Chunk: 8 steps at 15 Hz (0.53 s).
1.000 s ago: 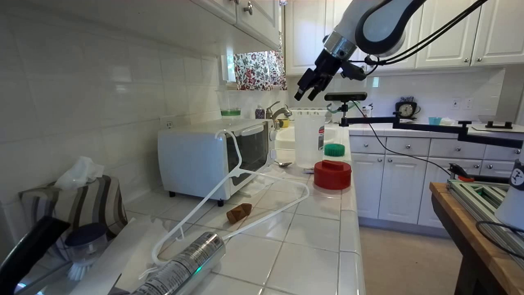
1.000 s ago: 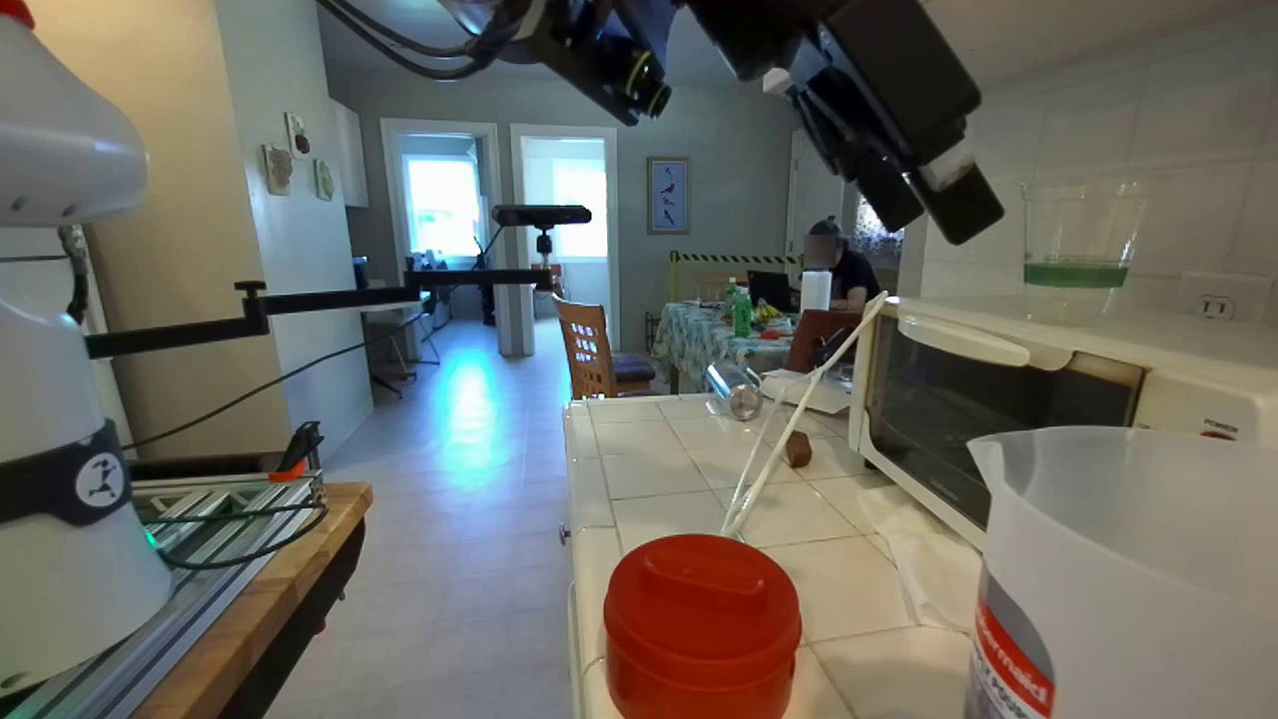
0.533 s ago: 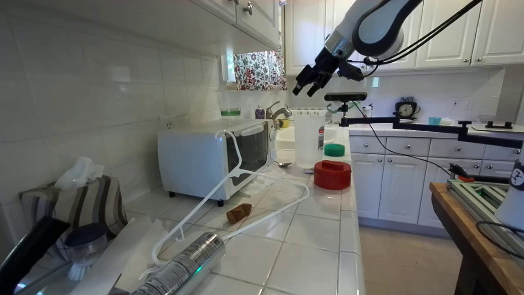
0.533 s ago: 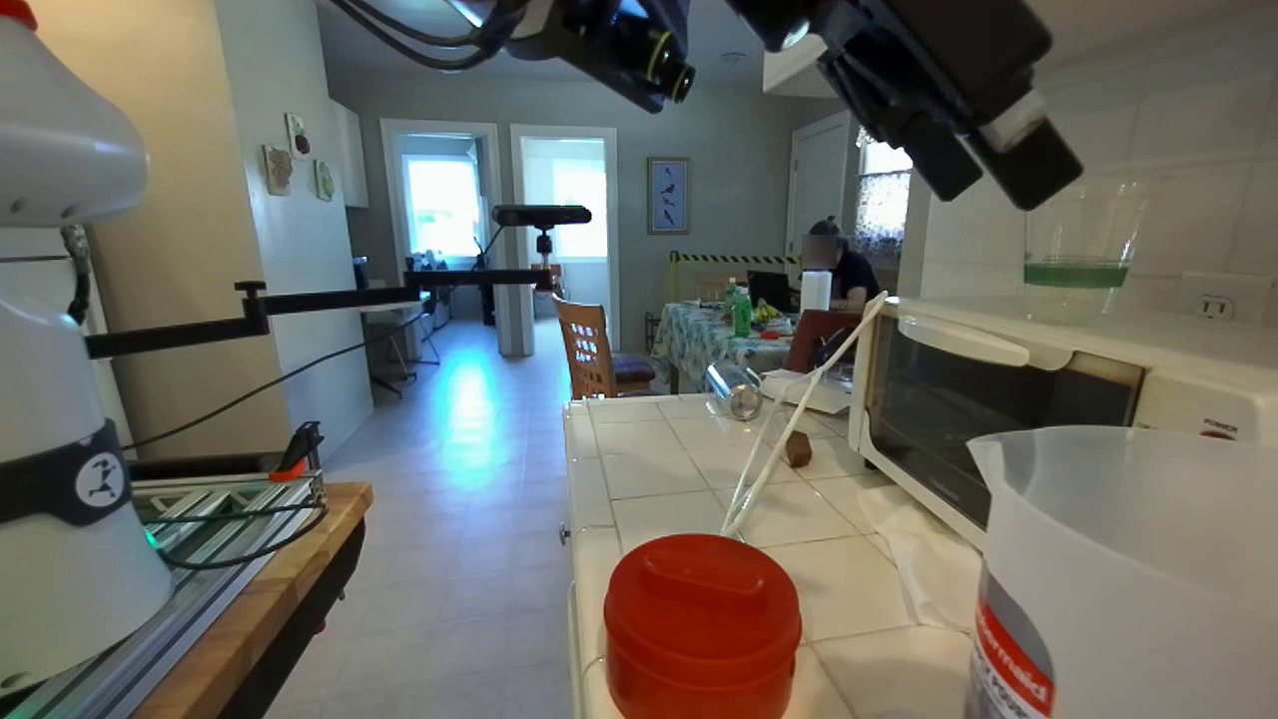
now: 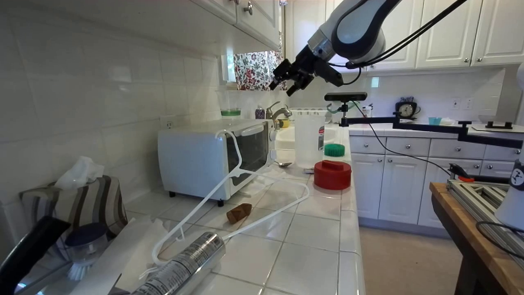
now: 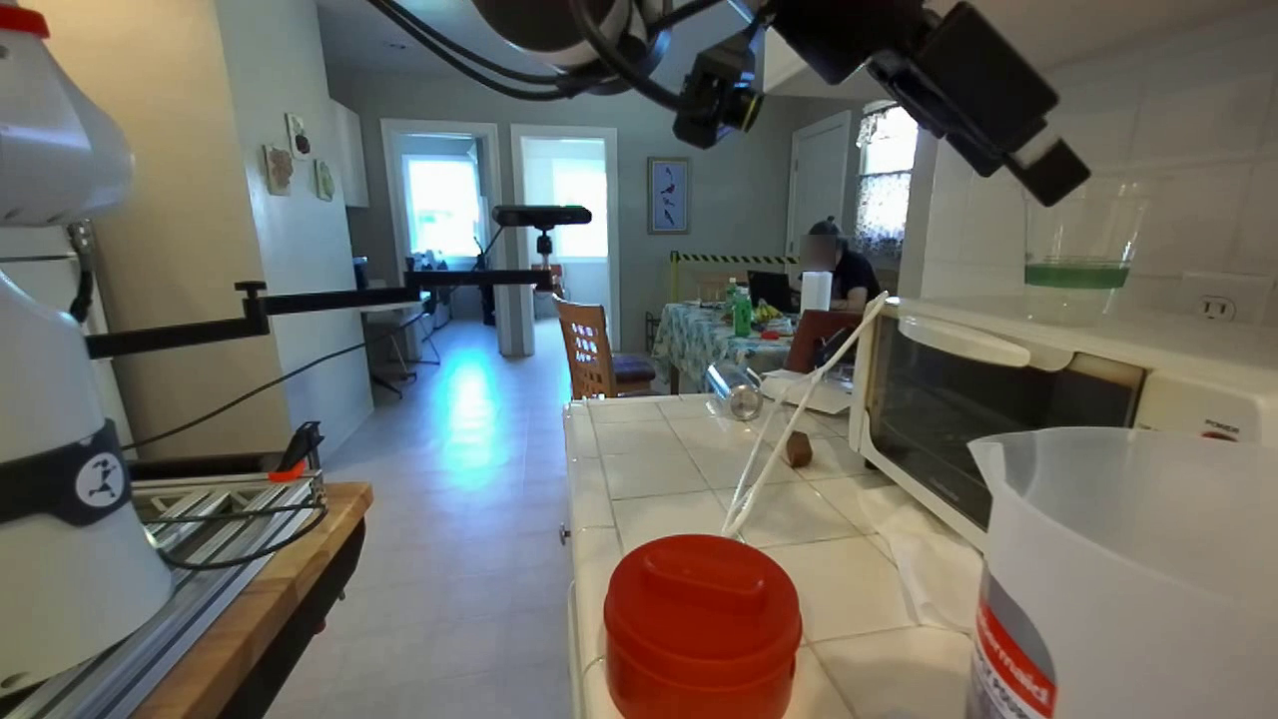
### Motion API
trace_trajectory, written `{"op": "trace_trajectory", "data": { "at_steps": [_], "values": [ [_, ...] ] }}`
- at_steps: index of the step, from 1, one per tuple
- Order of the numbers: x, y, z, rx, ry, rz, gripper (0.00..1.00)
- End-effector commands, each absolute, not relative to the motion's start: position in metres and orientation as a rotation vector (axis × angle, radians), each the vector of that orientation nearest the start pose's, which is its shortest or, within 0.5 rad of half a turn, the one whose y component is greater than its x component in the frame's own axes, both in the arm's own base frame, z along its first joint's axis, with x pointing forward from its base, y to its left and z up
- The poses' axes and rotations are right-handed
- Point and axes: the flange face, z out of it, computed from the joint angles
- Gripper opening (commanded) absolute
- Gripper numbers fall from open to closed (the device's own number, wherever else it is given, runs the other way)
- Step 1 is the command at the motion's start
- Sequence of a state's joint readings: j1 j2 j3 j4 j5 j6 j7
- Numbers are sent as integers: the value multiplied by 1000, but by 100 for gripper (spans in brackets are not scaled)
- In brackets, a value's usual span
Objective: Remove the red lid from the clear jug then place the clear cup in the jug.
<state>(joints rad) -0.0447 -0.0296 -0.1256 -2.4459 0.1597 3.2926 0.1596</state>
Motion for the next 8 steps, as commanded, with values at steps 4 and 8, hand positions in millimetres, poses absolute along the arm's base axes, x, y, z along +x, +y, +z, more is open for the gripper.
{"op": "trace_trajectory", "data": {
  "at_steps": [4, 8],
  "values": [
    [543, -87, 438, -2548, 793, -1422, 100],
    [552, -81, 433, -2490, 818, -1448, 100]
  ]
}}
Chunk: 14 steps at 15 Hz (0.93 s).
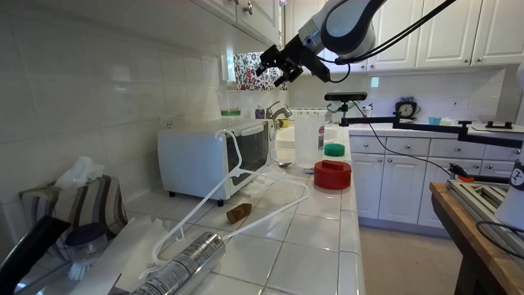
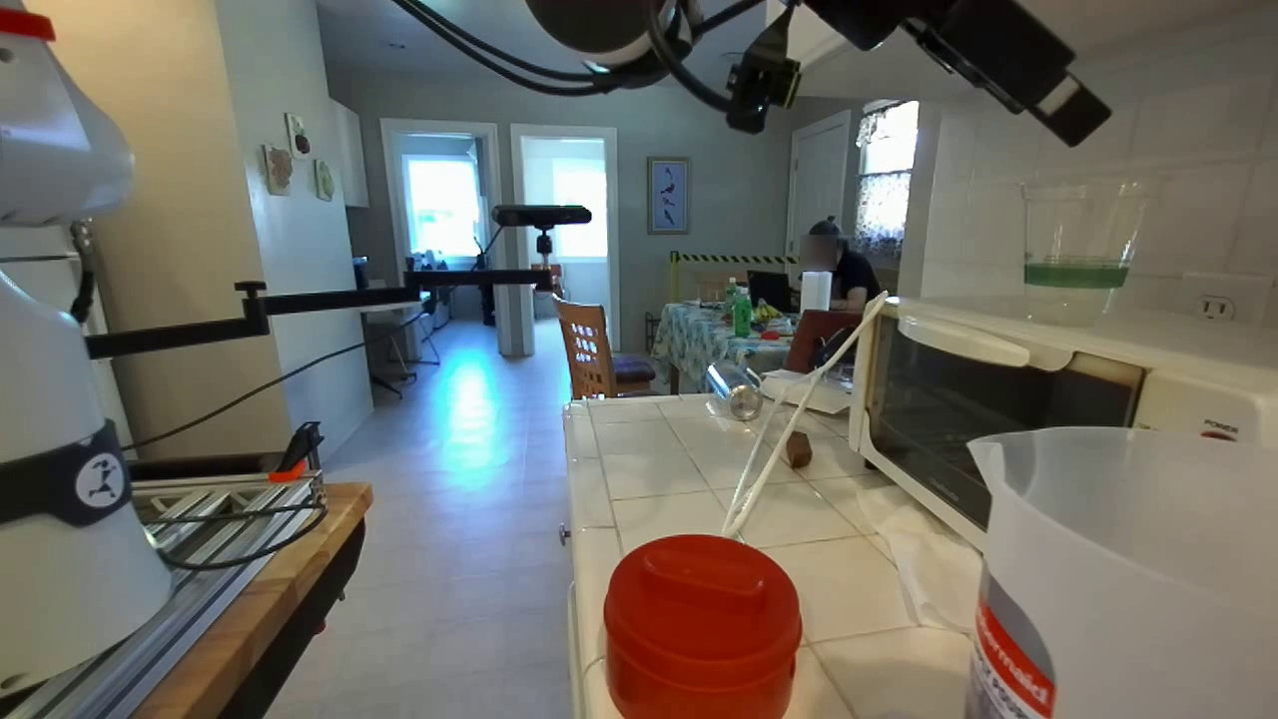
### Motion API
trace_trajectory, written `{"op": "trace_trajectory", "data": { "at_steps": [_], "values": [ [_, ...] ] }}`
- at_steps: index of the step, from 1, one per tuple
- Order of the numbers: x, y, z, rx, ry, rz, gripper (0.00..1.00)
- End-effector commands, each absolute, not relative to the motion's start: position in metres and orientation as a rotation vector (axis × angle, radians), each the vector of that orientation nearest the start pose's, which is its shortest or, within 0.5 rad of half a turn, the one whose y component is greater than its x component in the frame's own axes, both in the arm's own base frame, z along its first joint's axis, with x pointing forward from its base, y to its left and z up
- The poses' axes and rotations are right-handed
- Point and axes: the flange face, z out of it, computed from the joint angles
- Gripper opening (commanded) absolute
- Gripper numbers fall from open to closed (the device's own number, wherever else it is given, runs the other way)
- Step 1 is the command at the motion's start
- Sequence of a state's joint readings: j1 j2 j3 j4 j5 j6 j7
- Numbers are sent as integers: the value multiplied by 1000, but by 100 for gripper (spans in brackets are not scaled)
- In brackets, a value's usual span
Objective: Remove the red lid from the clear jug then place the clear cup in the jug.
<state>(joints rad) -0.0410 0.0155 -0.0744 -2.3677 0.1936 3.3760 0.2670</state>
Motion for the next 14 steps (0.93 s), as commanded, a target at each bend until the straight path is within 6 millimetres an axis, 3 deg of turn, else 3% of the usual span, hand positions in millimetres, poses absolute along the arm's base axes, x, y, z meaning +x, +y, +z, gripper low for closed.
{"op": "trace_trajectory", "data": {
  "at_steps": [1, 4, 8, 14],
  "values": [
    [553, -78, 428, -2480, 819, -1447, 100],
    [559, -78, 411, -2454, 816, -1451, 100],
    [567, -103, 395, -2441, 830, -1462, 100],
    [578, -134, 400, -2419, 843, -1506, 100]
  ]
}}
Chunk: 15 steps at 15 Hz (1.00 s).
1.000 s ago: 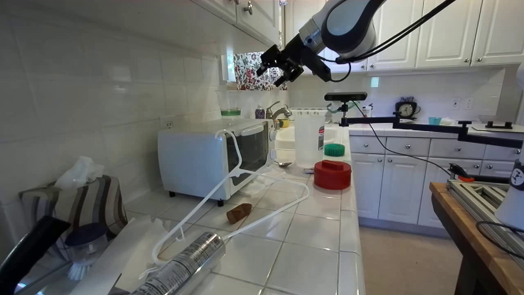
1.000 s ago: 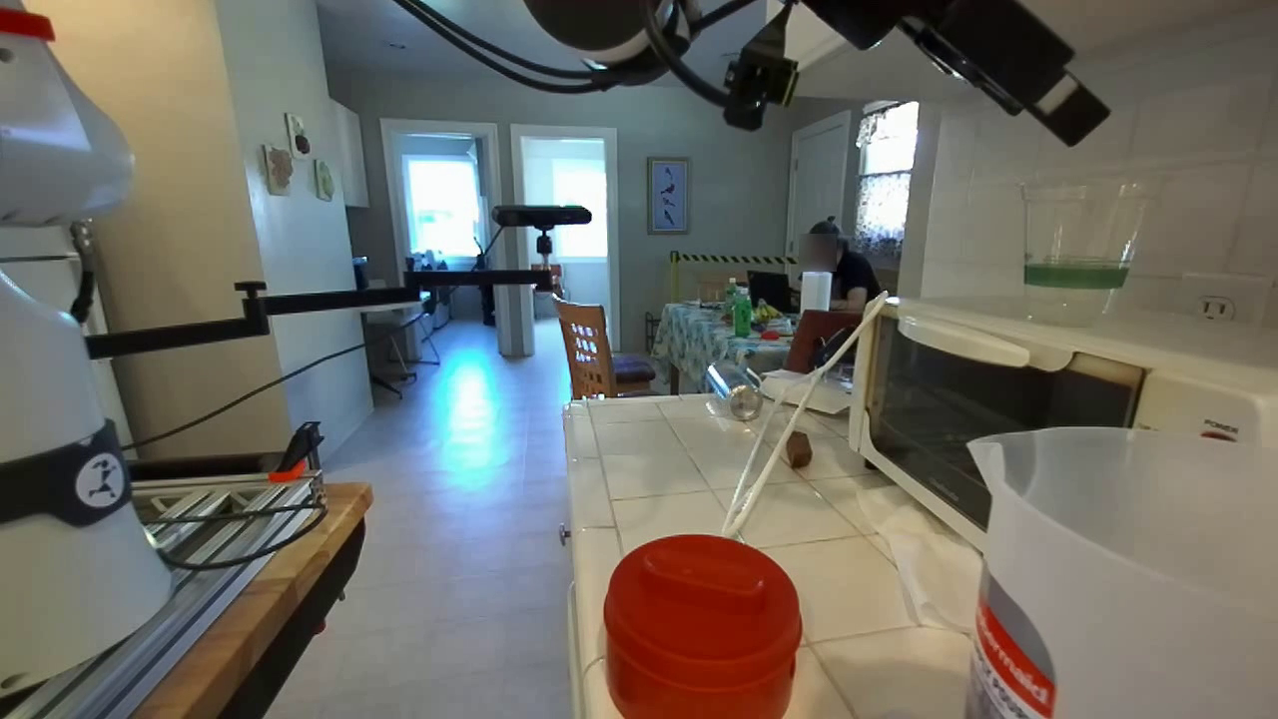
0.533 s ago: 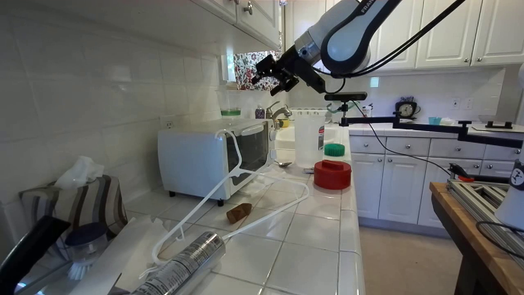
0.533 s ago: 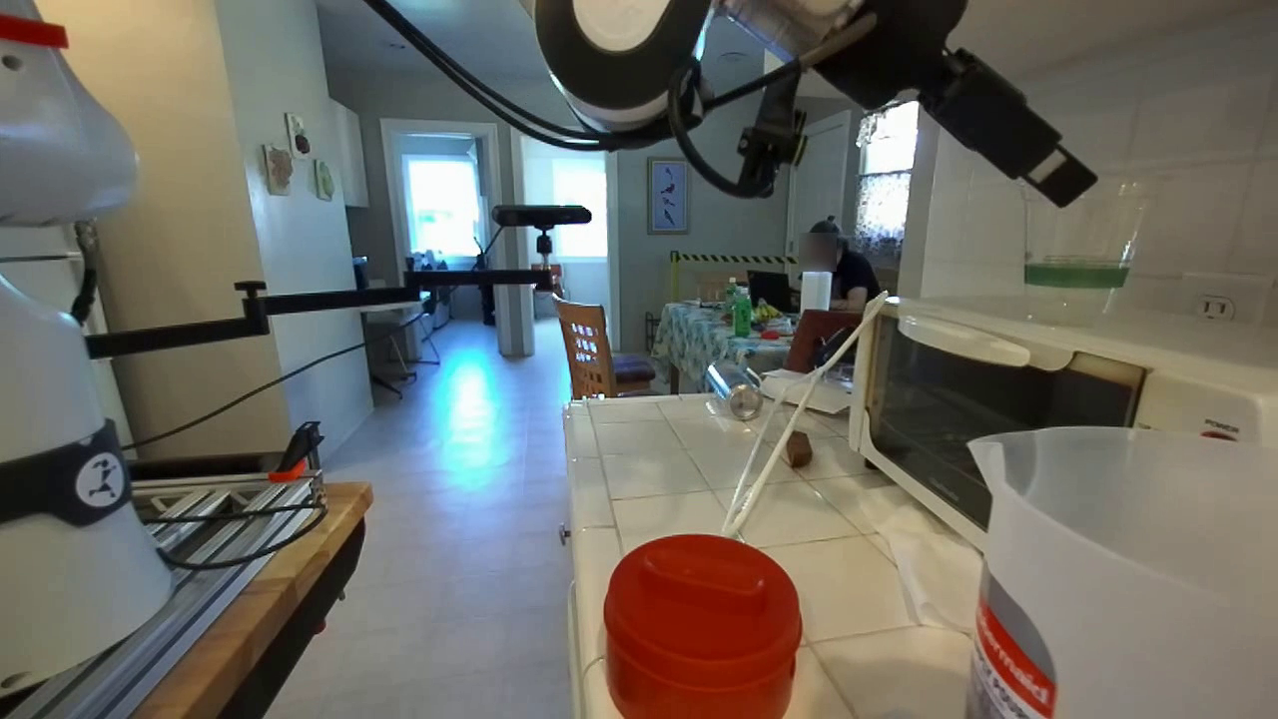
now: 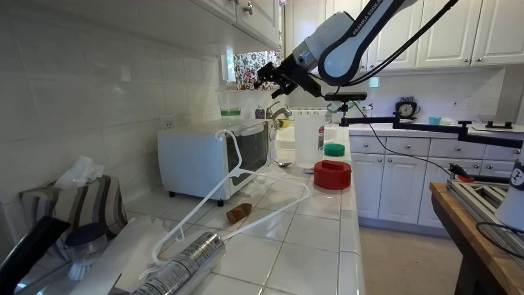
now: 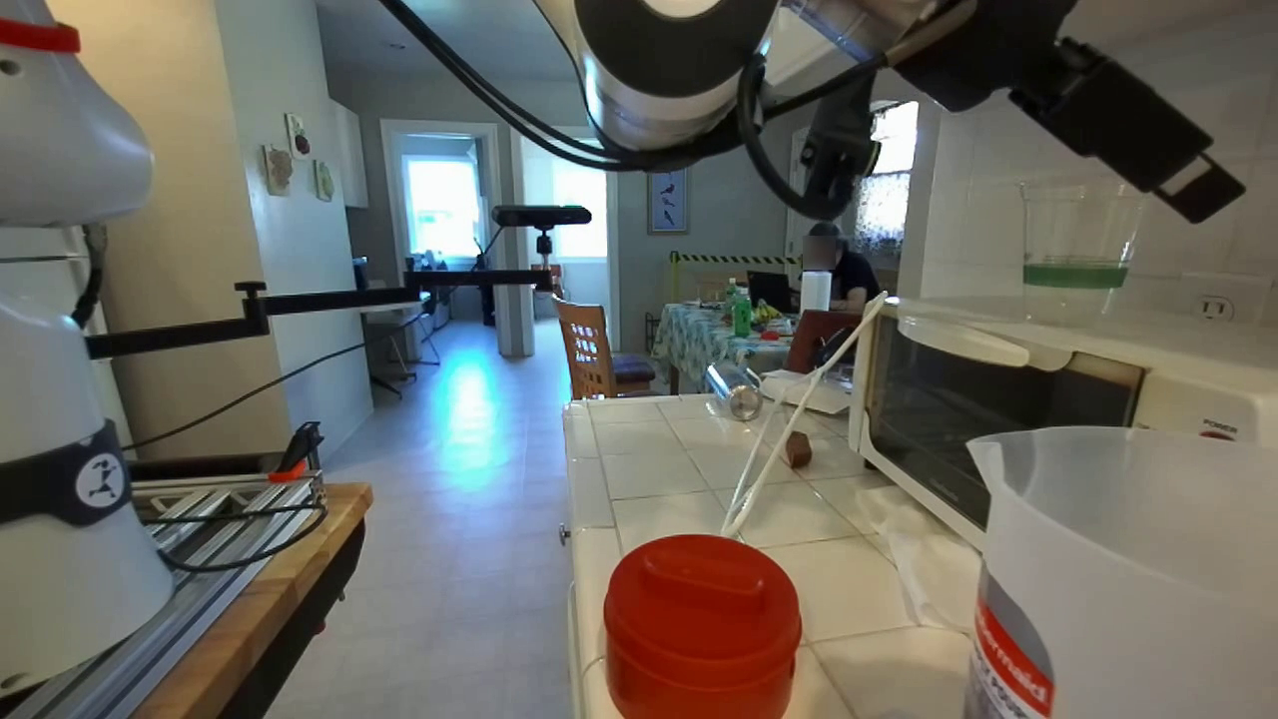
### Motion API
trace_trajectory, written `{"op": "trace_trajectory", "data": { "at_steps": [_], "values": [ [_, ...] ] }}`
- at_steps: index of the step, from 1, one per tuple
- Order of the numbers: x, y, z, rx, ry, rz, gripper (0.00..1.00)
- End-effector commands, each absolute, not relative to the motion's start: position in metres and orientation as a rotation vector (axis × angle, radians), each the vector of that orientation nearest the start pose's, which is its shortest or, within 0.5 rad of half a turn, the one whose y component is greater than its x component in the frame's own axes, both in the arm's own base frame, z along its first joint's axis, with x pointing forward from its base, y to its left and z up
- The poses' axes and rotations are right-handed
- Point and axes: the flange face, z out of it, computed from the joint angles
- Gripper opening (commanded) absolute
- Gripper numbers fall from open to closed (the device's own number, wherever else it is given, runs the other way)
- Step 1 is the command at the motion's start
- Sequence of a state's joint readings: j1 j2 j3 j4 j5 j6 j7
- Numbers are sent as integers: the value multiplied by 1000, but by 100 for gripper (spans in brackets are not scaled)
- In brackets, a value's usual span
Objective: Remove the red lid from the clear jug then place the clear cup in the jug.
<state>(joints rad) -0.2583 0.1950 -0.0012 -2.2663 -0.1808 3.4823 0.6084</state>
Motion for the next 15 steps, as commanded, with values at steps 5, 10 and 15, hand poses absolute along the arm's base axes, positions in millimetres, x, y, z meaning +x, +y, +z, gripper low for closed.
{"op": "trace_trajectory", "data": {
  "at_steps": [5, 10, 15],
  "values": [
    [593, -132, 405, -2376, 852, -1495, 100],
    [604, -123, 413, -2343, 820, -1494, 100],
    [613, -114, 418, -2321, 825, -1454, 100]
  ]
}}
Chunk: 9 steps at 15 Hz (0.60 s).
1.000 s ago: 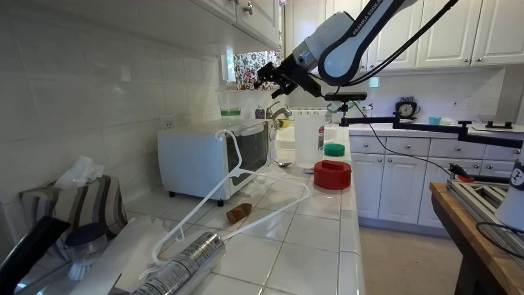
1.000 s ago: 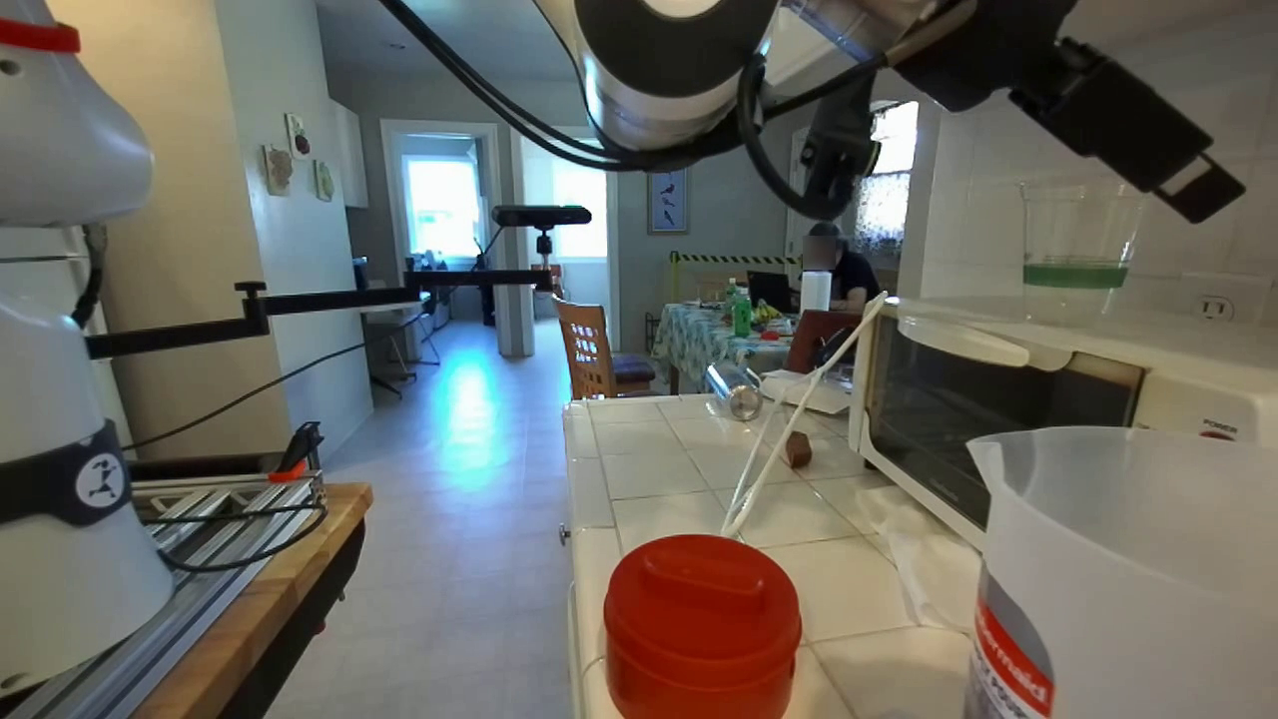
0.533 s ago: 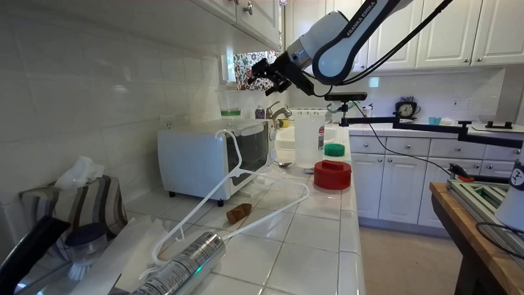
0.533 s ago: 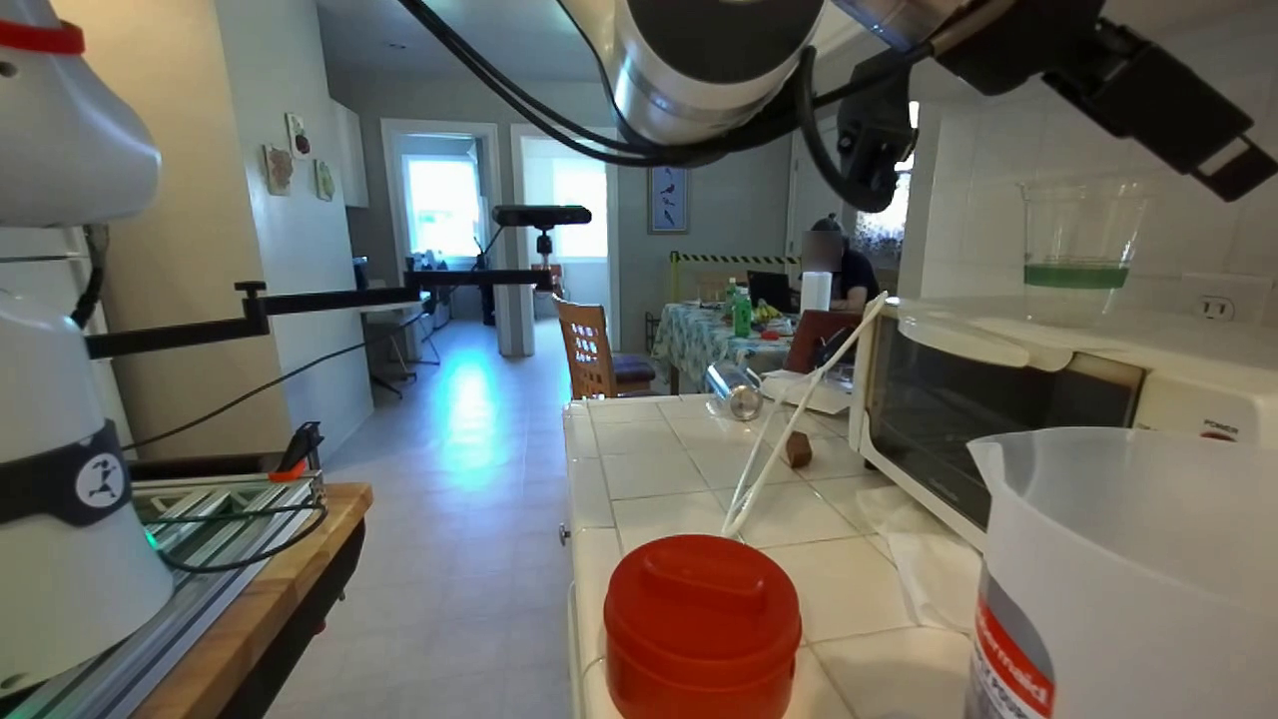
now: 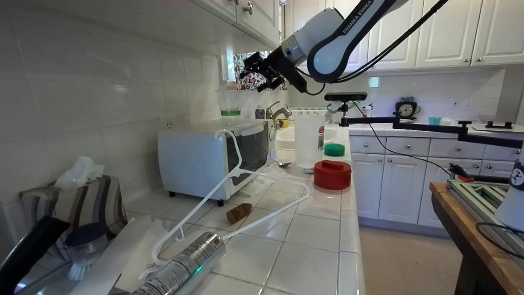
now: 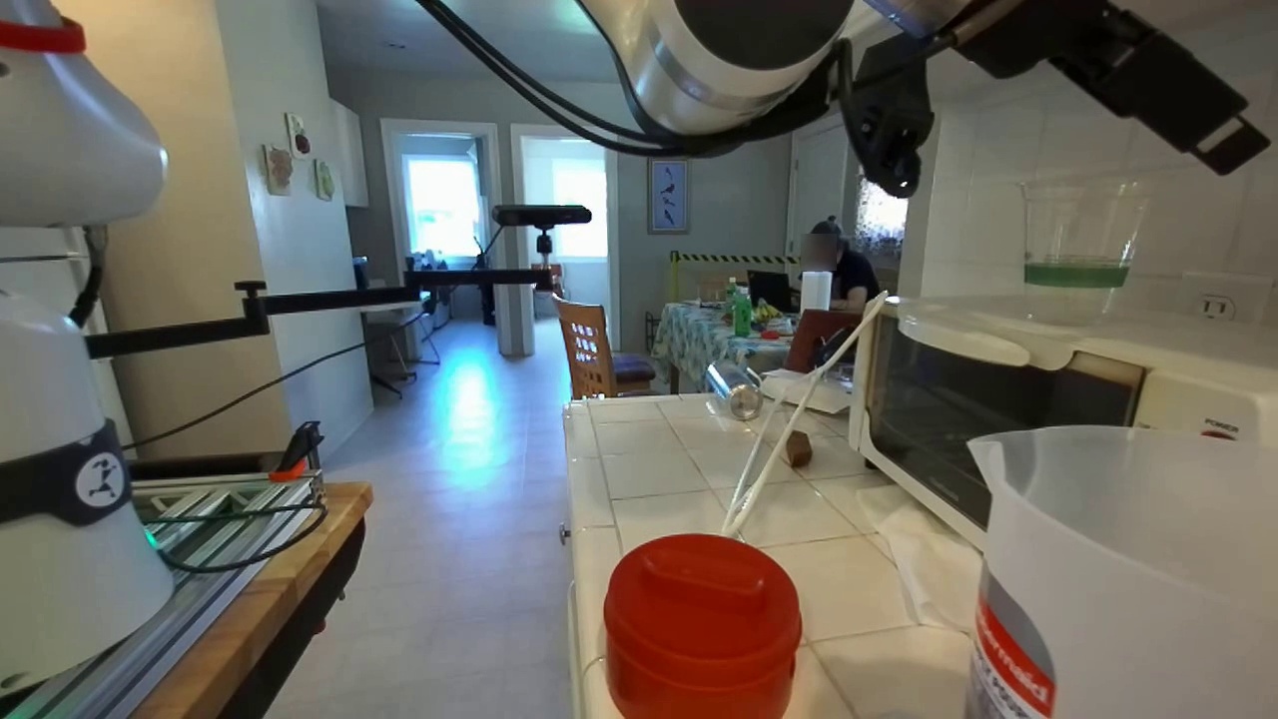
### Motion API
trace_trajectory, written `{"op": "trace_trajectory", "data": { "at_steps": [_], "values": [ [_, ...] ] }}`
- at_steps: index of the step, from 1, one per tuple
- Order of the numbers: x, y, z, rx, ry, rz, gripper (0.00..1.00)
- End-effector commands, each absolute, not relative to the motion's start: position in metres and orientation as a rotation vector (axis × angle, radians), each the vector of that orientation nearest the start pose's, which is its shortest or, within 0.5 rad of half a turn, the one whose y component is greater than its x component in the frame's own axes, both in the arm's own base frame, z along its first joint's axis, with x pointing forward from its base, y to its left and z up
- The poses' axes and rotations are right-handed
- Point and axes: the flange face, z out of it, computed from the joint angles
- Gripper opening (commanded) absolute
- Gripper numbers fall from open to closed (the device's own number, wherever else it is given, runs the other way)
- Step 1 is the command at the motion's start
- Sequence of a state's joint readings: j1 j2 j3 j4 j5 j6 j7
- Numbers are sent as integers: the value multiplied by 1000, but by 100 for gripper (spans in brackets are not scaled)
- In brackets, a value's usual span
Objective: Remove the red lid from the clear jug then place the clear cup in the jug.
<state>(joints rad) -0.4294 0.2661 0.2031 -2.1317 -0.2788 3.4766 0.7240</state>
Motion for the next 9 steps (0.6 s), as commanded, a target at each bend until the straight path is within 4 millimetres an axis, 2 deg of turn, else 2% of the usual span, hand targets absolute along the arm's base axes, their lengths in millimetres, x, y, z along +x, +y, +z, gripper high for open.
{"op": "trace_trajectory", "data": {
  "at_steps": [1, 4, 9],
  "values": [
    [615, -111, 417, -2322, 826, -1436, 100],
    [618, -106, 415, -2331, 826, -1398, 100],
    [622, -112, 415, -2332, 823, -1377, 100]
  ]
}}
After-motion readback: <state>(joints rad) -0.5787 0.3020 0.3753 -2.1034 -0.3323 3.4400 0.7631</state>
